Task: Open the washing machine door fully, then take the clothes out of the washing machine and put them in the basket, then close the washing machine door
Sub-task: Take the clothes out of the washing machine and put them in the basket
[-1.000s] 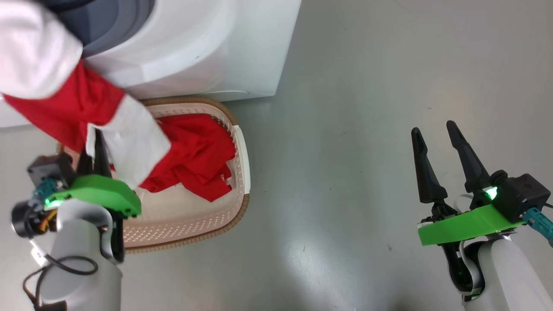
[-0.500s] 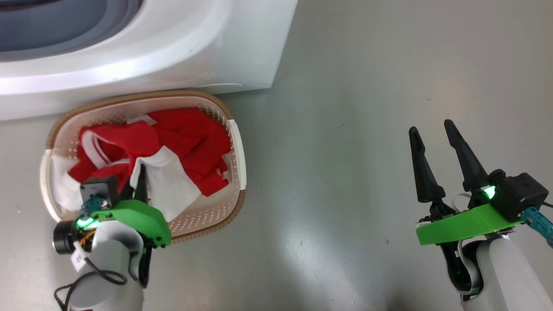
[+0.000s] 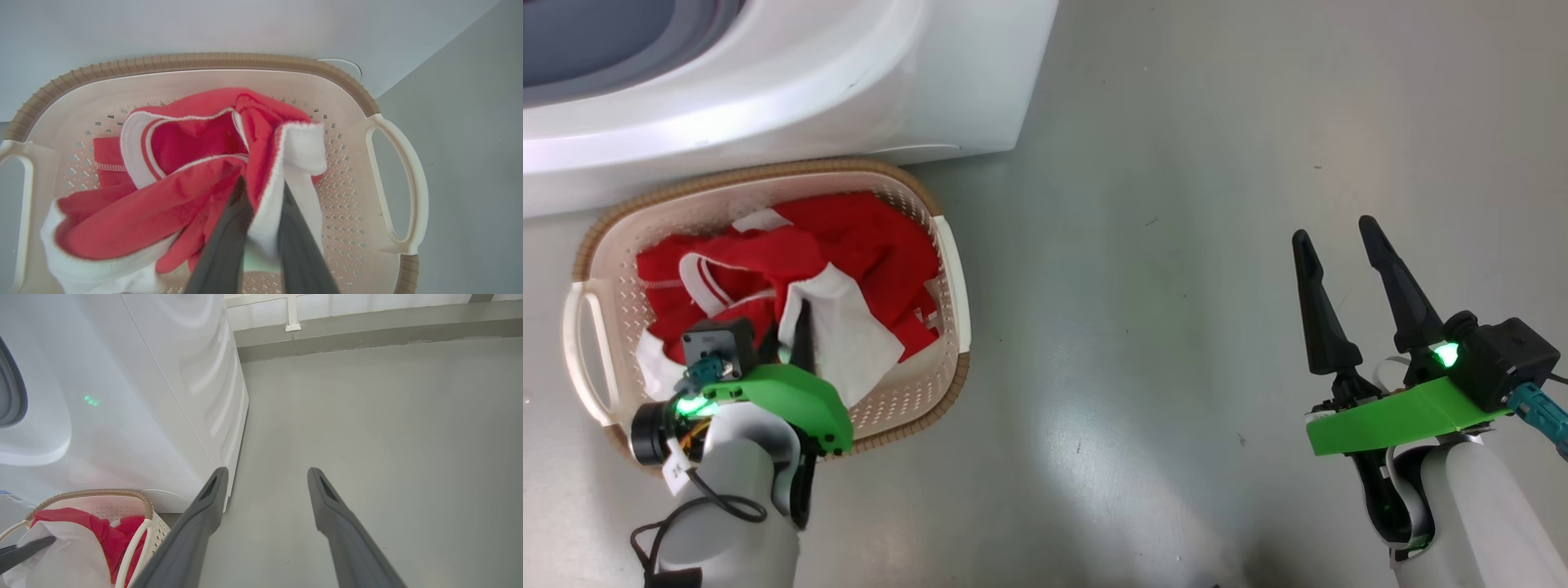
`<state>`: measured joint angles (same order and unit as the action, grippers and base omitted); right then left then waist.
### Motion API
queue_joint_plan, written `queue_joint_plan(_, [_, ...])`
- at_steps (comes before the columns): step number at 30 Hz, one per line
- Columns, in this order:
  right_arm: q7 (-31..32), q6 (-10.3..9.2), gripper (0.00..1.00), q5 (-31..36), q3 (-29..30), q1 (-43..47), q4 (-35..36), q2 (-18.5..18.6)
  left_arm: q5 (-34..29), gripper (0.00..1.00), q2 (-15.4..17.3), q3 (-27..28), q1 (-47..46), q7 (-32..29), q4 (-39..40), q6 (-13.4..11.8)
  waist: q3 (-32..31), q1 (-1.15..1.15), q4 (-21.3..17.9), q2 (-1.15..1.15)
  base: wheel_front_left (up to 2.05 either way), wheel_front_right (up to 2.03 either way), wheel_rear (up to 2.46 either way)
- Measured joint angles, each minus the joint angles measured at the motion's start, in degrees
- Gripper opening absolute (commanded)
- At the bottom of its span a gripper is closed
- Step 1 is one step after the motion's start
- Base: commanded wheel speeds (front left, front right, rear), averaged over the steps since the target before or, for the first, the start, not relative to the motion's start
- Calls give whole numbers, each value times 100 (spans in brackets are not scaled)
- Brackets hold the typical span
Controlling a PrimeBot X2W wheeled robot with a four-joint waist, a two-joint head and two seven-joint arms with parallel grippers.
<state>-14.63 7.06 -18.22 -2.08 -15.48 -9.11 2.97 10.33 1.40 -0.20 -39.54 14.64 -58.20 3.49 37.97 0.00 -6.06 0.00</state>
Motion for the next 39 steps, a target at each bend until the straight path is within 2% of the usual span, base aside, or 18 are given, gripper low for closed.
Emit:
queue_joint_plan(17, [0,0,100,-35,24,9,-73,0,-18,100,-1,355,140,0,226,9,-375,0,93,0,0,0,0])
queue_joint_plan(24, [0,0,100,-31,119,184,-133,-1,-44,100,-3,441,533,0,878,18,-770,0,181,0,0,0,0])
queue_joint_plan(39, [0,0,100,18,305,830,-224,35,-84,100,0,550,1539,1,2409,211,-1772,0,346,0,0,0,0])
